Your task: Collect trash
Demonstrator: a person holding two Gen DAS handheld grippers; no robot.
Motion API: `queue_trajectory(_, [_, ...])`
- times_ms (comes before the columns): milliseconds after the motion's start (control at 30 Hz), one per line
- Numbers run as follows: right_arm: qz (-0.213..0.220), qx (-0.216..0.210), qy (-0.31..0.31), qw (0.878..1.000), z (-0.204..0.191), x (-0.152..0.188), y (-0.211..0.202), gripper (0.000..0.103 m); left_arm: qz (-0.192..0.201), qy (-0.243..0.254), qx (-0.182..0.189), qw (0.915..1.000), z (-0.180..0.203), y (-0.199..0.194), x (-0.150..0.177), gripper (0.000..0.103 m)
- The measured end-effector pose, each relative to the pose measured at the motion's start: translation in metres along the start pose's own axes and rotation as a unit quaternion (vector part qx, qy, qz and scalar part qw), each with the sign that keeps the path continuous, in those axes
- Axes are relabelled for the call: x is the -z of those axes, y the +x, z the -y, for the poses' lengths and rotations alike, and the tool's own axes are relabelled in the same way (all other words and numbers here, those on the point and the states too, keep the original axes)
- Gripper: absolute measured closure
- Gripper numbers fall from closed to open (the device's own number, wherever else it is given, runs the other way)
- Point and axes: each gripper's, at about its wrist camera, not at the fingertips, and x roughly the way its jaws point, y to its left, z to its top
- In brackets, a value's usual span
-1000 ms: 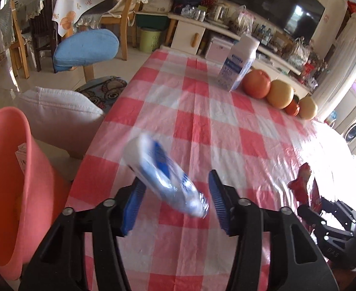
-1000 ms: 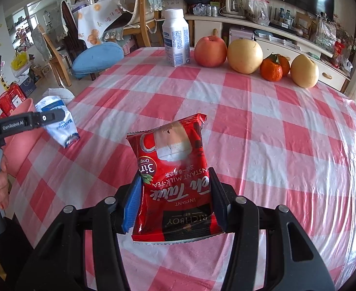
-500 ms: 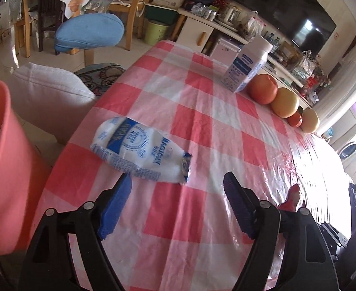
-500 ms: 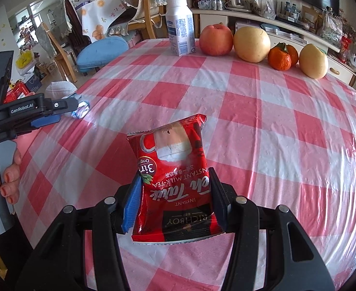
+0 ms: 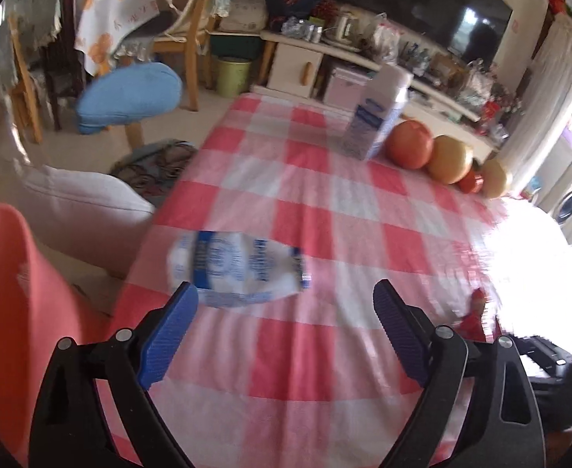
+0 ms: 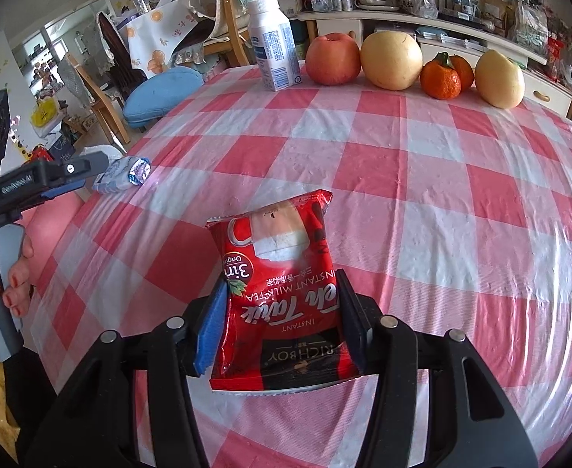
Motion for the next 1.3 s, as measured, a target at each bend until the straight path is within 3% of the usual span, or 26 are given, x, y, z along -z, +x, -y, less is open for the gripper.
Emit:
queue_trajectory(133, [0.001,-0.006,-0.004,1.0,-0.001,-0.001,0.001,0.049,-0.028,0.004,-0.034,0.999,-0.006,0.017,-0.001,0.012])
queue_trajectory(467, [0.006,-0.017,-0.012,1.0,0.0,0.001,0.001,0.049,-0.035,0.036,-0.078,0.9957,0.0,0.041,-0.01,0.009])
queue_trajectory(767, [0.006,-0.003,-0.036,0.999,-0.008,0.001,0.001,0.048,-0.036,0.007,-0.061,0.9974,-0.007,0.054,-0.008,0.008])
queue_trajectory(800, [0.006,-0.002,-0.037,0.999,-0.008,0.001,0.001,0.048,-0.033,0.005,-0.059,0.9977,-0.007,0.053,-0.008,0.013])
queue_trajectory(833, [0.006,-0.001,-0.038,0.999,-0.009,0.001,0.001,0.048,-0.029,0.004,-0.059,0.9979,-0.007,0.051,-0.008,0.026])
queue_trajectory(900, [0.006,-0.001,-0.038,0.999,-0.009,0.001,0.001,0.048,-0.021,-0.005,-0.056,0.9982,-0.009,0.047,-0.009,0.041])
queue_trajectory(933, [0.006,-0.001,-0.037,0.999,-0.009,0.001,0.001,0.048,-0.02,-0.012,-0.051,0.9984,-0.012,0.047,-0.009,0.044])
queue_trajectory(1100, [0.005,0.002,-0.043,0.999,-0.01,0.002,0.001,0.048,-0.014,-0.028,-0.035,0.9989,-0.014,0.042,-0.005,0.047])
queue_trajectory(1300, [0.005,0.001,-0.047,0.999,-0.013,0.001,0.003,0.048,-0.026,-0.026,-0.052,0.998,-0.006,0.027,0.01,0.043])
